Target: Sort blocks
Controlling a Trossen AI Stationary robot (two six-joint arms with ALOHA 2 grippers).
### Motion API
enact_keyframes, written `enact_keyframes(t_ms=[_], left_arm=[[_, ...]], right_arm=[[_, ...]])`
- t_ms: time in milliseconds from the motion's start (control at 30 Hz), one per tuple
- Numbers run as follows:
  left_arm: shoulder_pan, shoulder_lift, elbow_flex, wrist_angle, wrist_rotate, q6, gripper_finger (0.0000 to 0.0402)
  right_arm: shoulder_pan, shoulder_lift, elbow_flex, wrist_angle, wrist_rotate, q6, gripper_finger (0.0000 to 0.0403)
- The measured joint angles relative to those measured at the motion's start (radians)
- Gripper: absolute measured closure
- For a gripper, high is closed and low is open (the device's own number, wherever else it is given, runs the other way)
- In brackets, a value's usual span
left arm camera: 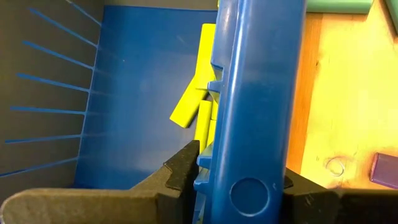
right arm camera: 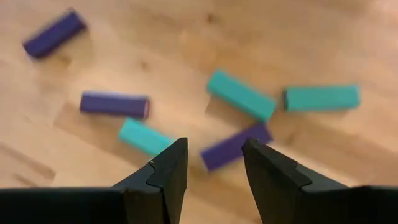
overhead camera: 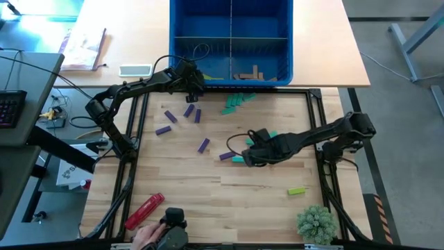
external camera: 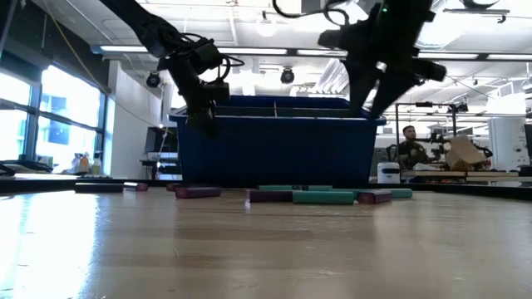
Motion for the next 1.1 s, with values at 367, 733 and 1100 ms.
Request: enact_keyframes(t_ms=[367,733,1100], left_arm=[[0.0,0.0,0.0,0.004,-0.001,0.0,0.0321],[0.0,0.0,0.0,0.011,0.0,0.0,0.0321],[0.0,0.0,0.0,0.013,-0.001,0.0,0.0321]], right_arm=[[0.006,0.0,-0.03,-0.013,-0.286,0.144,0.026],[-0.058,0.0,-0.03,-0.311,-0.576,-0.034,0.026],[-0.176,0.0,-0.035,-0.335,-0.642,-0.298,0.026]])
